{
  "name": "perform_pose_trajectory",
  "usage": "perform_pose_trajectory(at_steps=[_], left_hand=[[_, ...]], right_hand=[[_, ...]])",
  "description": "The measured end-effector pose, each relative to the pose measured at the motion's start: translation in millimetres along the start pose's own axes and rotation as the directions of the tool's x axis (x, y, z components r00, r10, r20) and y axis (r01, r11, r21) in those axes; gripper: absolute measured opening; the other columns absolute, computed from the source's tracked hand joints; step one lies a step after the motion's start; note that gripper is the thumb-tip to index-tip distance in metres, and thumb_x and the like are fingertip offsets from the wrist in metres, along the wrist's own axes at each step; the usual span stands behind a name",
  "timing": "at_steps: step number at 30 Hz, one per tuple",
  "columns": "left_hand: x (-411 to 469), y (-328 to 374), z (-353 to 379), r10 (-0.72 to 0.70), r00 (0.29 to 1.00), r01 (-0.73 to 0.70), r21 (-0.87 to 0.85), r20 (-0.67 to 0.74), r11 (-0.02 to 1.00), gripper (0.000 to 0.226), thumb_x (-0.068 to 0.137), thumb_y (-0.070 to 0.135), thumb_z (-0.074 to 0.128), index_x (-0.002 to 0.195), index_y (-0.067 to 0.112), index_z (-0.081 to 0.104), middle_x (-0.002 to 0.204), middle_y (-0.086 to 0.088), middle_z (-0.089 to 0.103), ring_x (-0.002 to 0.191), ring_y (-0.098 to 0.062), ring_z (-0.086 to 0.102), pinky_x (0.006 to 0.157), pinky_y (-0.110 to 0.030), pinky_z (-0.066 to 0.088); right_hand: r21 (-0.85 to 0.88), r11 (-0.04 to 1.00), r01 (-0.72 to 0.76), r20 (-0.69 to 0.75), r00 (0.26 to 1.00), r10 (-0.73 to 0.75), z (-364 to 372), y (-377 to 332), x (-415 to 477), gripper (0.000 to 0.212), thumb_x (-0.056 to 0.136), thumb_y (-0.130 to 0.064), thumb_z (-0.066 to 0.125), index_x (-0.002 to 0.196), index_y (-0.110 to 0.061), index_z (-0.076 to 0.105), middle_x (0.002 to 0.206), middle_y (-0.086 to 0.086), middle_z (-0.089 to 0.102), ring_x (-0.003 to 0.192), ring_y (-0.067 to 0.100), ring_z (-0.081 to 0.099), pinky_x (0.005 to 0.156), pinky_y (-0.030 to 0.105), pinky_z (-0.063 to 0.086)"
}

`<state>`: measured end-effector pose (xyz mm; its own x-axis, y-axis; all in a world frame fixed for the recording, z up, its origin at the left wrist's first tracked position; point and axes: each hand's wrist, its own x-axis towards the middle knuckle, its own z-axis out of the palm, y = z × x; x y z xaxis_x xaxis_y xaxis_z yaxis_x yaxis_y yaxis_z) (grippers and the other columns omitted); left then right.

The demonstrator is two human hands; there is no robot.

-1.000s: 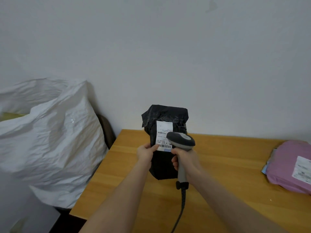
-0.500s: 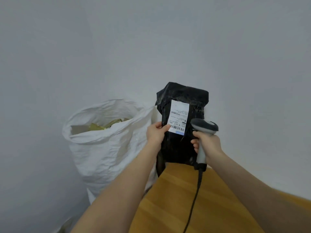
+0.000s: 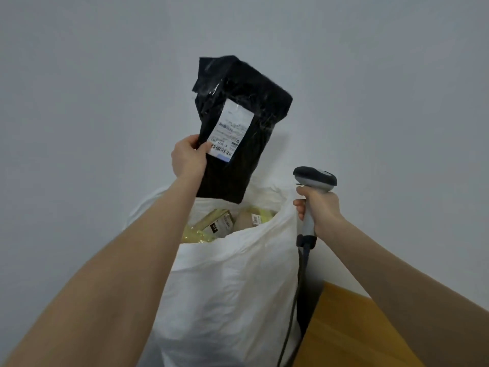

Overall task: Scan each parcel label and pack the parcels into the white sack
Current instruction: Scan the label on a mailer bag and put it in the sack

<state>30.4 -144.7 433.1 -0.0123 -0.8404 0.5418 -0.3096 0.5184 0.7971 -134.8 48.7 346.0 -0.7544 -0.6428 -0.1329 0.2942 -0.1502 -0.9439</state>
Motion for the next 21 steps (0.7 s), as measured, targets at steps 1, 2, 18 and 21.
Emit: perform_pose_trajectory(at_steps=[1,2,18,21], left_hand=[[4,-19,3,-0.021,0.999,0.019,0.035,0.03,0.999,0.026,0.084,0.031,0.066,0.109,0.026,0.071,0.1,0.006,0.072,0.088,-0.014,0.064,0.076,-0.027,0.046],[5,-39,7,-0.055,0.996,0.051,0.061,0.065,0.997,0.025,0.084,0.03,0.066,0.108,0.023,0.071,0.1,0.003,0.072,0.09,-0.017,0.065,0.077,-0.027,0.046],[-25,-68,103,-0.086,0.879,-0.143,0.43,0.47,0.892,0.05,0.088,0.015,0.056,0.137,0.012,0.045,0.138,-0.018,0.043,0.125,-0.033,0.045,0.102,-0.041,0.041],[-66,-22,143,0.037,0.82,-0.259,0.312,0.571,0.914,0.044,0.09,0.017,0.055,0.134,0.014,0.048,0.137,-0.015,0.043,0.123,-0.031,0.046,0.101,-0.038,0.041]], right_hand=[[-0.005,1.0,-0.014,-0.007,1.0,0.014,5,5,5,0.008,0.083,-0.012,0.068,0.086,-0.005,0.064,0.057,0.008,0.064,0.041,0.013,0.051,0.046,0.025,0.044],[-0.008,1.0,-0.028,-0.013,1.0,0.028,8,10,10,0.008,0.083,-0.011,0.068,0.086,-0.004,0.064,0.056,0.007,0.064,0.04,0.013,0.051,0.046,0.025,0.044],[0.24,0.942,-0.233,-0.215,0.934,0.286,-41,69,22,0.013,0.088,-0.014,0.067,0.085,-0.005,0.058,0.069,0.01,0.061,0.053,0.017,0.054,0.059,0.029,0.049],[0.381,0.887,-0.262,-0.222,0.905,0.363,-79,75,8,0.015,0.091,-0.016,0.065,0.087,-0.006,0.055,0.076,0.011,0.06,0.06,0.017,0.056,0.06,0.029,0.05]])
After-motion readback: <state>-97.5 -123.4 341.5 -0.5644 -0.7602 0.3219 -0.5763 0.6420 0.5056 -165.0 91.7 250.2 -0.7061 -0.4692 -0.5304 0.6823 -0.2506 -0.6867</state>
